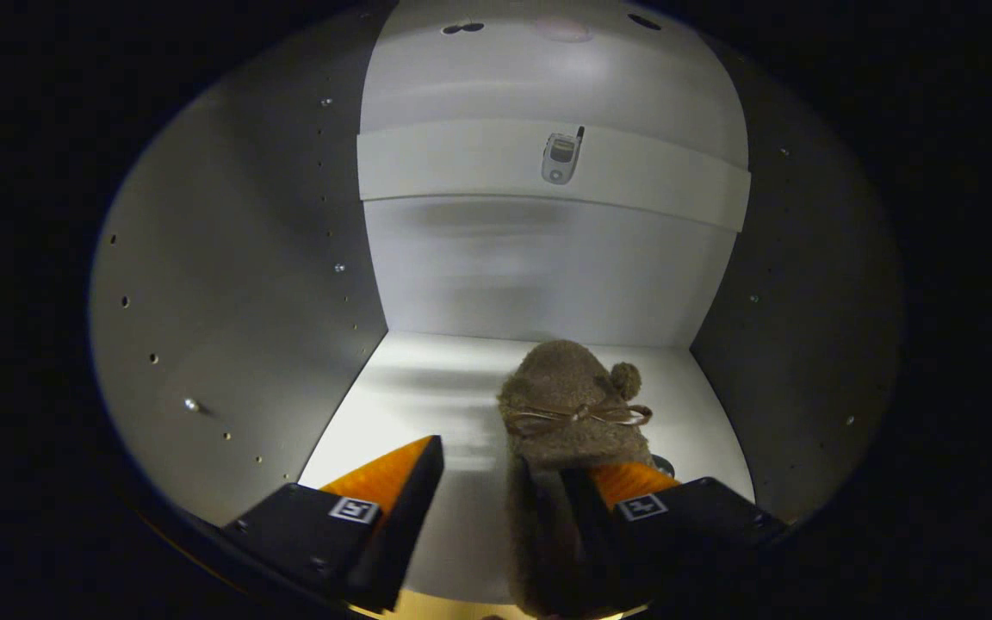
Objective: Open the shoe cabinet door, grab the shoes and put them into the shoe cabinet, then close the shoe cabinet door.
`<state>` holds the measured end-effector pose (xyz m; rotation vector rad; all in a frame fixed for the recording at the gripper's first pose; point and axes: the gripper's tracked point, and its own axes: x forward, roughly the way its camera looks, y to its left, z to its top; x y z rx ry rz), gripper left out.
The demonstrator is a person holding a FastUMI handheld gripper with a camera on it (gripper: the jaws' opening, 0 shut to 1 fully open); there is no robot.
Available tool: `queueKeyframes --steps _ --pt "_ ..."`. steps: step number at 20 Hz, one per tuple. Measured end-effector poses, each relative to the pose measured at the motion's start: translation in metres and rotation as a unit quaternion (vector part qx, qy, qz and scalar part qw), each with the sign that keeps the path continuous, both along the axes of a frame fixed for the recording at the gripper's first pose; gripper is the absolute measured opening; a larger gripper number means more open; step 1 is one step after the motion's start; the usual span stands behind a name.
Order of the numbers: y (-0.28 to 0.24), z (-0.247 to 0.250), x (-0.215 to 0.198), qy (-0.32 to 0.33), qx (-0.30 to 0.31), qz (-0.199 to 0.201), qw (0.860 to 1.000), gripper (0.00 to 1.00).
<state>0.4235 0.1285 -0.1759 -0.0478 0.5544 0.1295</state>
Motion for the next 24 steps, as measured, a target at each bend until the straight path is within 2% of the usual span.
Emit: queueKeyframes --steps 1,2,9,13,18,24 --pt "0.001 0.002 -0.006 -0.001 0.001 0.000 1.000 0.96" --pt "0.002 0.003 -0.011 -0.004 0.001 0.002 1.000 0.99" --pt "0.005 0.045 -0.059 -0.053 0.035 0.002 0.998 0.99" --pt "-0.007 0.101 -0.094 -0.138 0.014 0.005 0.990 0.99" --pt "-0.016 0.164 -0.169 -0.227 0.026 0.003 0.973 0.99" --pt "-0.041 0.194 -0.276 -0.290 -0.002 0.014 0.957 0.98"
